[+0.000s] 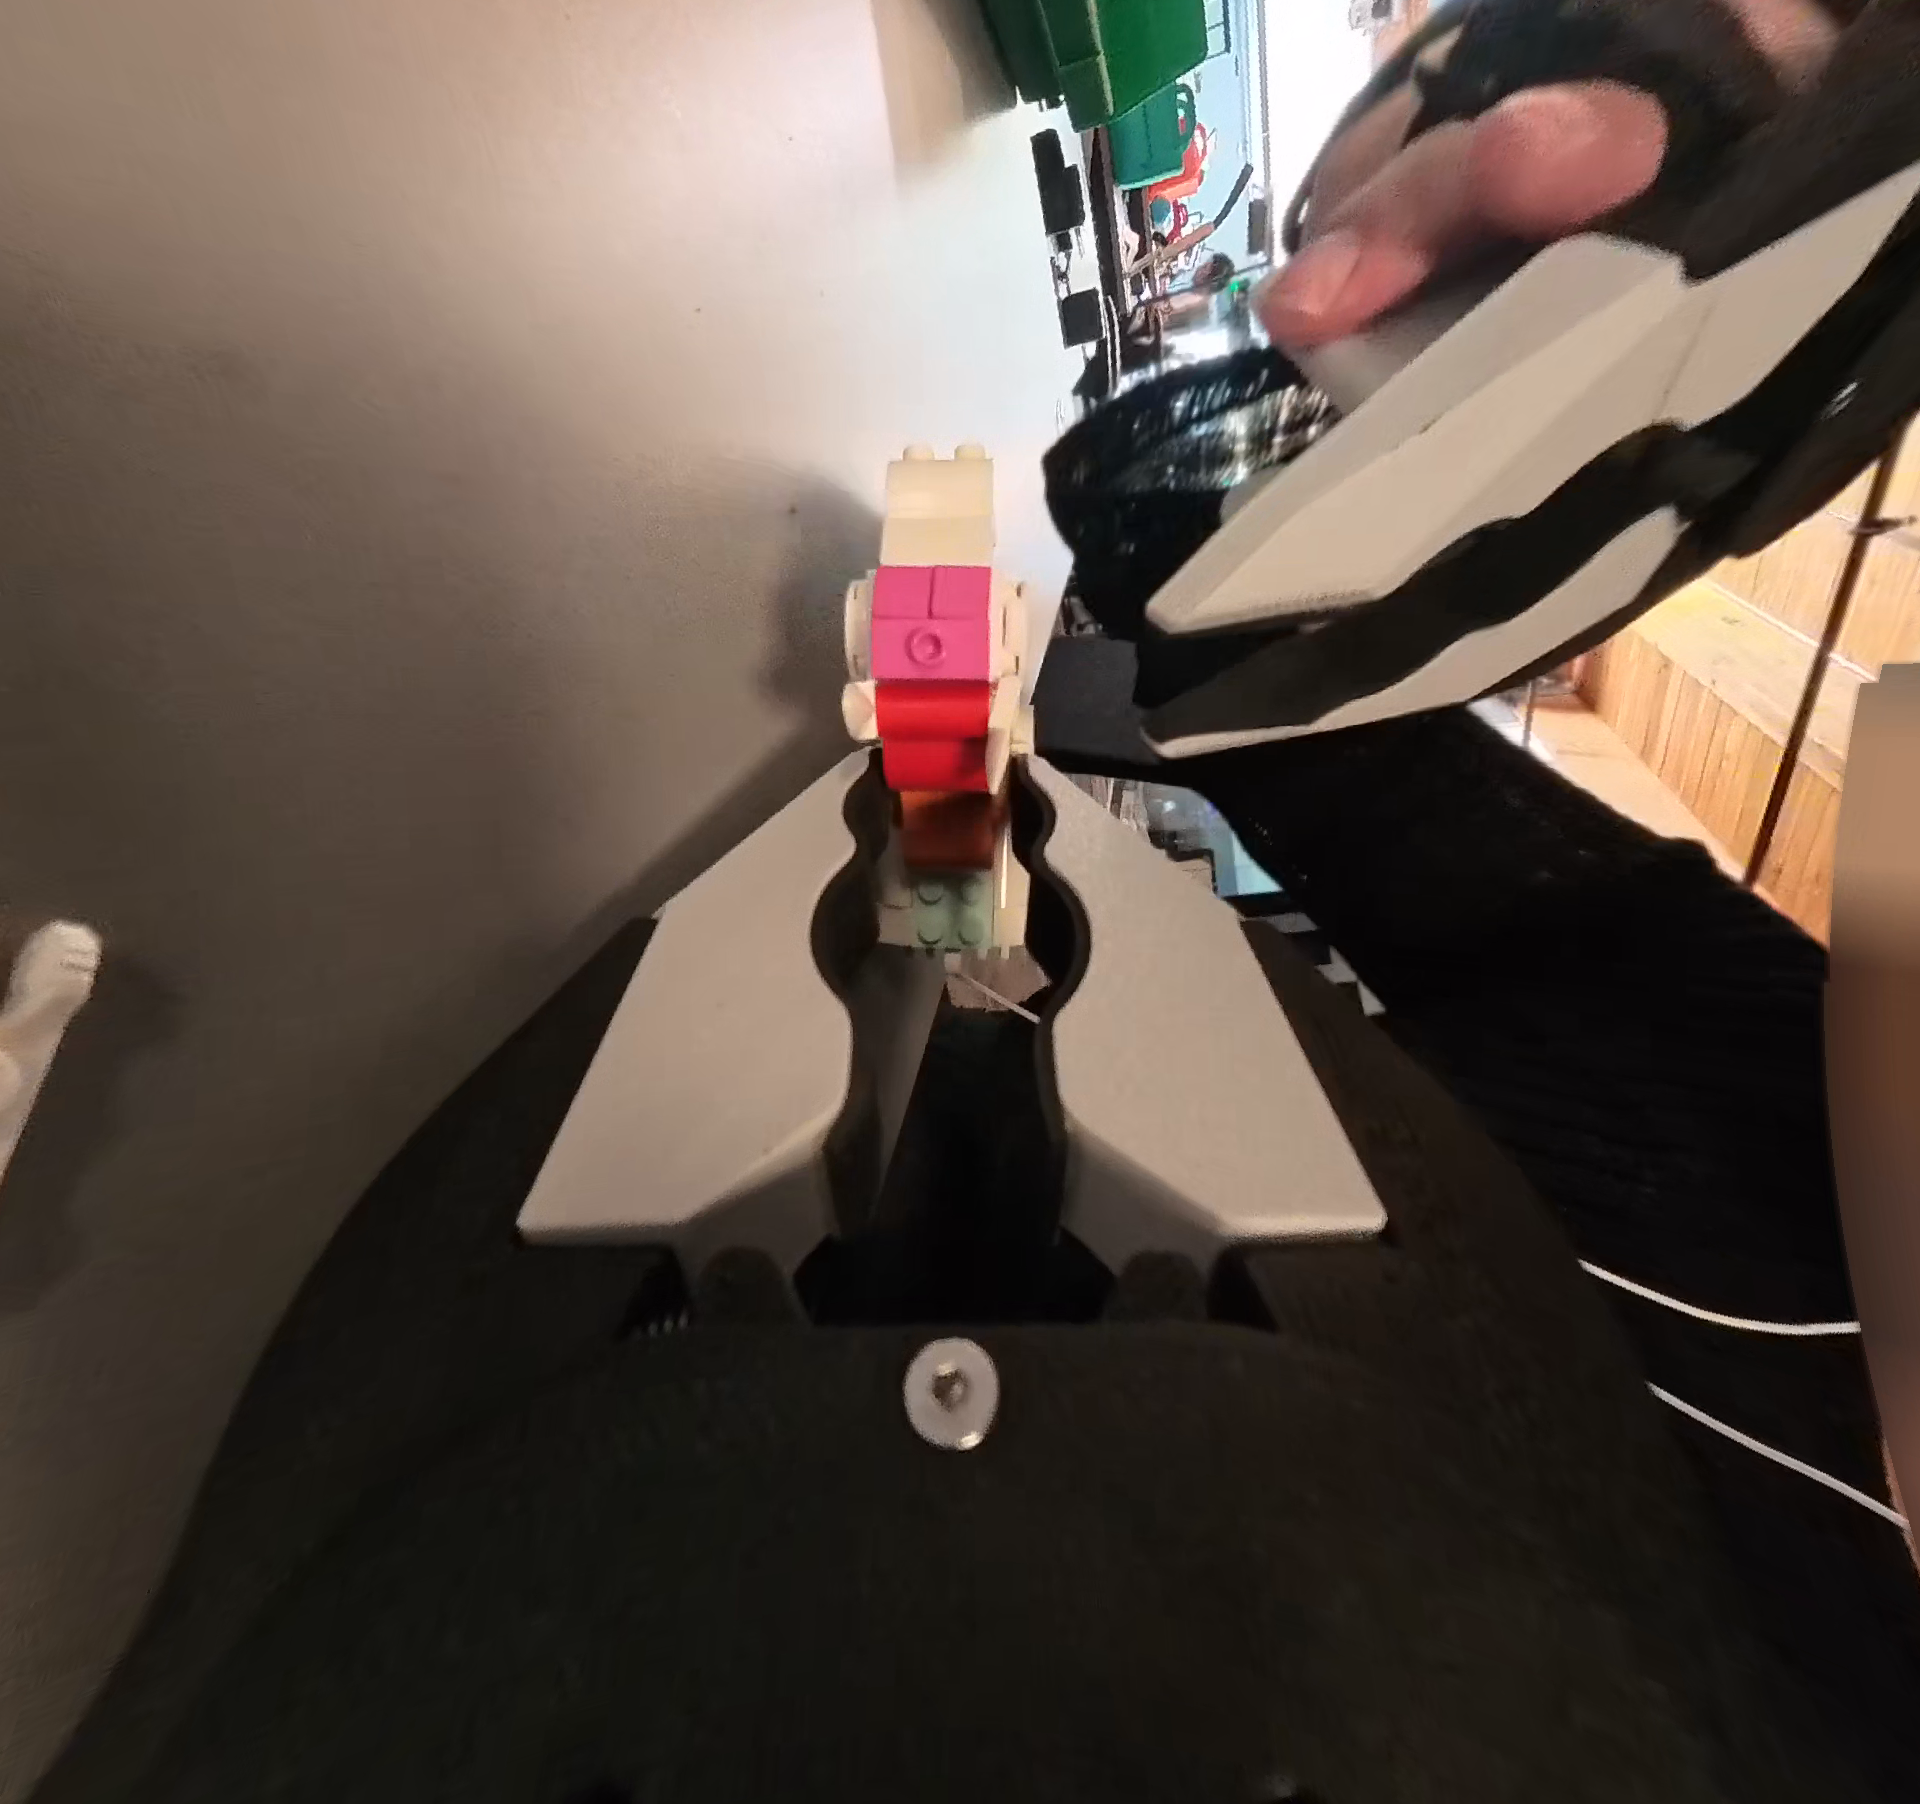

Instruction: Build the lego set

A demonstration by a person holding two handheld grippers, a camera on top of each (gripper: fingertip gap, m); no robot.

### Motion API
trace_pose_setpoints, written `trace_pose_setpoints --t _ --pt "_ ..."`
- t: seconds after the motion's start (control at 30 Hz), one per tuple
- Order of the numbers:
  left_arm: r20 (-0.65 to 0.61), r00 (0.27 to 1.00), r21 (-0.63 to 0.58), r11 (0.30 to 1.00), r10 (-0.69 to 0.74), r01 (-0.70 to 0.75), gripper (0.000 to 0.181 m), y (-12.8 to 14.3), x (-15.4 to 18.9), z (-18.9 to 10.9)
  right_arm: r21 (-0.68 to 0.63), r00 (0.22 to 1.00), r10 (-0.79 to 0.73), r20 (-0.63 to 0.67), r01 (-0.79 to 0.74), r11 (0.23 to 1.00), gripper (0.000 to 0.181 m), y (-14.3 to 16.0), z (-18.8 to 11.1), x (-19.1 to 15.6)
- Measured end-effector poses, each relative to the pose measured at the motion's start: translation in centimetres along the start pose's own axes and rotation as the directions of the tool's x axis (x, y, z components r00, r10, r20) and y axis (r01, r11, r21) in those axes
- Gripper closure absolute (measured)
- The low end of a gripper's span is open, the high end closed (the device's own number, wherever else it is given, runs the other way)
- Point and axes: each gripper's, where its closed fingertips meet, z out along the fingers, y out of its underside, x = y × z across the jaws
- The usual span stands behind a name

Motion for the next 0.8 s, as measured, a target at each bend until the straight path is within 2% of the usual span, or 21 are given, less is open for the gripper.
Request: trace_pose_setpoints --t 0.03,0.13,0.2,0.27,0.43,0.63,0.8 --pt "0.0 1.0 -0.001 1.0 0.001 -0.001 0.158 0.0 0.0 0.0 -0.002 0.999 0.004 0.051 -0.004 1.0 0.164 -0.2 0.0 0.1" --pt "0.002 1.0 -0.004 1.0 0.006 -0.006 0.158 0.1 0.0 0.0 -0.033 0.983 0.015 0.181 -0.01 0.999 0.162 -0.4 0.1 0.7" --pt "0.003 1.0 -0.013 1.0 0.017 -0.017 0.158 0.2 0.0 0.1 -0.066 0.956 0.064 0.285 -0.047 0.997 0.152 -0.3 0.2 0.7" --pt "0.0 1.0 -0.019 0.999 0.026 -0.026 0.158 0.3 0.1 0.1 -0.109 0.902 0.176 0.394 -0.144 0.984 0.138 -0.1 0.5 0.6" --pt "-0.001 0.998 -0.019 0.998 0.057 -0.057 0.158 0.4 0.2 0.1 -0.211 0.709 0.426 0.563 -0.375 0.903 0.118 1.0 1.9 -0.1" --pt "-0.005 0.997 -0.025 0.997 0.077 -0.077 0.158 0.5 0.3 0.1 -0.267 0.475 0.581 0.661 -0.574 0.774 0.121 1.0 2.7 -0.3" --pt "-0.007 0.996 -0.028 0.996 0.085 -0.086 0.158 0.5 0.3 0.1 -0.307 0.385 0.609 0.694 -0.607 0.733 0.13 1.1 2.8 -0.8"
